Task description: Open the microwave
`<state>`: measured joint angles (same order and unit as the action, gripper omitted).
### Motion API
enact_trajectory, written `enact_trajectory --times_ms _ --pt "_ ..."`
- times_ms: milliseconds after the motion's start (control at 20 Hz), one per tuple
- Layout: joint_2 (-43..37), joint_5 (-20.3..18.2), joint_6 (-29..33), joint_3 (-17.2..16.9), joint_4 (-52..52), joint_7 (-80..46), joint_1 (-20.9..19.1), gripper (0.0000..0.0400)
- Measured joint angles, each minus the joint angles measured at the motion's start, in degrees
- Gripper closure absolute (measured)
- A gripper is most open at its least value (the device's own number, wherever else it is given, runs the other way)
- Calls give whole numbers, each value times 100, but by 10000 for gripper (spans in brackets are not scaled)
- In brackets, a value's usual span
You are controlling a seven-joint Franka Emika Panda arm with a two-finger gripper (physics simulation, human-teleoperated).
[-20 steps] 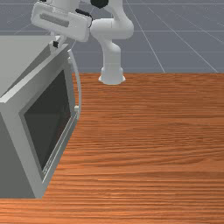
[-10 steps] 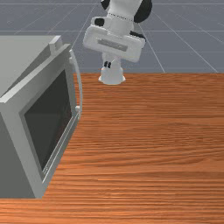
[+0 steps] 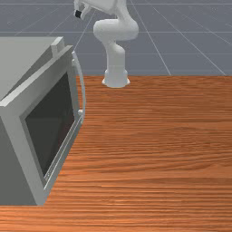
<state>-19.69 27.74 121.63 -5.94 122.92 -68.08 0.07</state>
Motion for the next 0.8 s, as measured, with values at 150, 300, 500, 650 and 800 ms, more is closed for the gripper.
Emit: enact_trajectory --times_ms 150,300,500,650,800 --pt "219 -94 447 -381 -11 207 -176 400" --pt "605 -216 818 -762 -86 384 -399 400" --pt "1107 -405 1126 -891 31 491 -455 400" --pt "1175 -461 1195 -729 245 449 -381 400" --pt "1231 -555 1298 -586 249 370 -502 400"
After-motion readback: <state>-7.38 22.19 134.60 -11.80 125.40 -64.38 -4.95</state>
